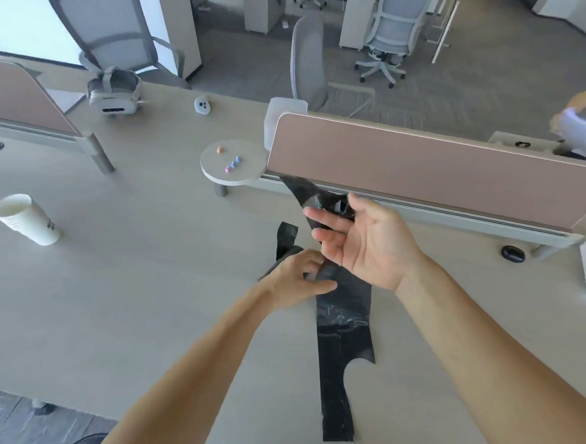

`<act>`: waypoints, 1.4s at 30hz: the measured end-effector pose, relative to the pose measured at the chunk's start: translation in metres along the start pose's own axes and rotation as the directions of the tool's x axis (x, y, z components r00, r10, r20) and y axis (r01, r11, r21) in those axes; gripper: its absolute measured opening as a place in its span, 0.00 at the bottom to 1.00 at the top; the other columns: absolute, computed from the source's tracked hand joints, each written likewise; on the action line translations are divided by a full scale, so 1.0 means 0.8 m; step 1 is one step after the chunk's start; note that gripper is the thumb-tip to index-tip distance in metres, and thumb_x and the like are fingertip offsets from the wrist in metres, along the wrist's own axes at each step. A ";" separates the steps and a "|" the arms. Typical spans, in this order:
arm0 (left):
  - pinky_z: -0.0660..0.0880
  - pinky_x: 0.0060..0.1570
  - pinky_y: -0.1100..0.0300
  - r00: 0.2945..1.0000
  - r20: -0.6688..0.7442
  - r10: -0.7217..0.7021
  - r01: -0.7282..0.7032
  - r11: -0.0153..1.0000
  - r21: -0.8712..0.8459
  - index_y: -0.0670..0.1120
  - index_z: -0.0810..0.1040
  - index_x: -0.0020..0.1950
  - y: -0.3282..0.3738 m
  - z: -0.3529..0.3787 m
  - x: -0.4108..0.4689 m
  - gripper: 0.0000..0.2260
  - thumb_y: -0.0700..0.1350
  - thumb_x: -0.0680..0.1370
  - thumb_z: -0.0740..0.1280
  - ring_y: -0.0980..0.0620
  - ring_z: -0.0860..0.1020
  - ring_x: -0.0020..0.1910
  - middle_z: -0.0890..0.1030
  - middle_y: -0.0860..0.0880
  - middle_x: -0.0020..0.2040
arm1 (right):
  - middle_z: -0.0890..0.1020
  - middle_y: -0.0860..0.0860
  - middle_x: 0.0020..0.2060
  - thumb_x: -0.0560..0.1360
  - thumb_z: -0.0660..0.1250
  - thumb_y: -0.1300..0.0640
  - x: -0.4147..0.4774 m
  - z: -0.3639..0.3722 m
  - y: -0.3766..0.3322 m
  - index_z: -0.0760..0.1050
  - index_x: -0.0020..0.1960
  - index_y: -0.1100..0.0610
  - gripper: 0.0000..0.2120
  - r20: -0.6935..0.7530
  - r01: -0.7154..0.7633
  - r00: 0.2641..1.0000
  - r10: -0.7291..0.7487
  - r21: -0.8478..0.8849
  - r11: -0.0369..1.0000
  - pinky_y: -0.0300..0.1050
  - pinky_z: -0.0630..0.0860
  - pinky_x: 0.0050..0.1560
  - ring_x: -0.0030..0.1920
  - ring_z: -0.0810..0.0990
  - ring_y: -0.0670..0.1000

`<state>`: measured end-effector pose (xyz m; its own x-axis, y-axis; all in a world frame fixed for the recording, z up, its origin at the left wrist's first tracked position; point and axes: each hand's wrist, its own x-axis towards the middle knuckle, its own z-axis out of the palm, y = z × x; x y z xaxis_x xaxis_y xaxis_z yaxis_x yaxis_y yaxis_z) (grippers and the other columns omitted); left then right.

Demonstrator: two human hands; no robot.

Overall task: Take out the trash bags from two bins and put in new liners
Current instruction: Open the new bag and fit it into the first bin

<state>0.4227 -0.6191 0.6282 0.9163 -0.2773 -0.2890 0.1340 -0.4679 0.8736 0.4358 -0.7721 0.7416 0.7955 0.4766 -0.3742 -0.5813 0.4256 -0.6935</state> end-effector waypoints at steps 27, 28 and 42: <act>0.80 0.45 0.55 0.947 -0.311 -0.079 -0.256 0.398 -0.881 0.44 0.76 0.59 0.014 -0.109 -0.257 0.15 0.54 0.80 0.63 0.46 0.82 0.44 0.83 0.44 0.49 | 0.81 0.46 0.34 0.78 0.69 0.56 -0.053 0.092 0.185 0.77 0.40 0.55 0.08 0.023 0.035 0.999 -0.028 -0.705 0.709 0.42 0.71 0.46 0.40 0.78 0.47; 0.79 0.46 0.54 0.932 -0.333 -0.141 -0.235 0.466 -0.853 0.45 0.75 0.60 0.010 -0.107 -0.266 0.18 0.57 0.79 0.63 0.46 0.83 0.46 0.83 0.44 0.52 | 0.81 0.45 0.32 0.78 0.68 0.57 -0.051 0.098 0.185 0.76 0.39 0.55 0.09 -0.009 0.044 0.998 -0.067 -0.650 0.758 0.41 0.72 0.44 0.39 0.78 0.46; 0.70 0.33 0.59 0.738 -0.514 -0.436 0.348 0.900 -0.264 0.36 0.82 0.49 -0.063 -0.063 -0.382 0.15 0.49 0.75 0.72 0.47 0.76 0.34 0.81 0.43 0.38 | 0.81 0.57 0.53 0.77 0.71 0.54 -0.040 0.185 0.202 0.78 0.56 0.64 0.14 -0.025 -0.060 0.998 0.056 -0.239 0.969 0.44 0.81 0.52 0.50 0.83 0.52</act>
<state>0.1554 -0.4681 0.6920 0.8122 0.4308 -0.3934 0.5388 -0.2956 0.7889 0.2911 -0.6051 0.7328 0.7658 0.4801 -0.4278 -0.5702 0.1995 -0.7969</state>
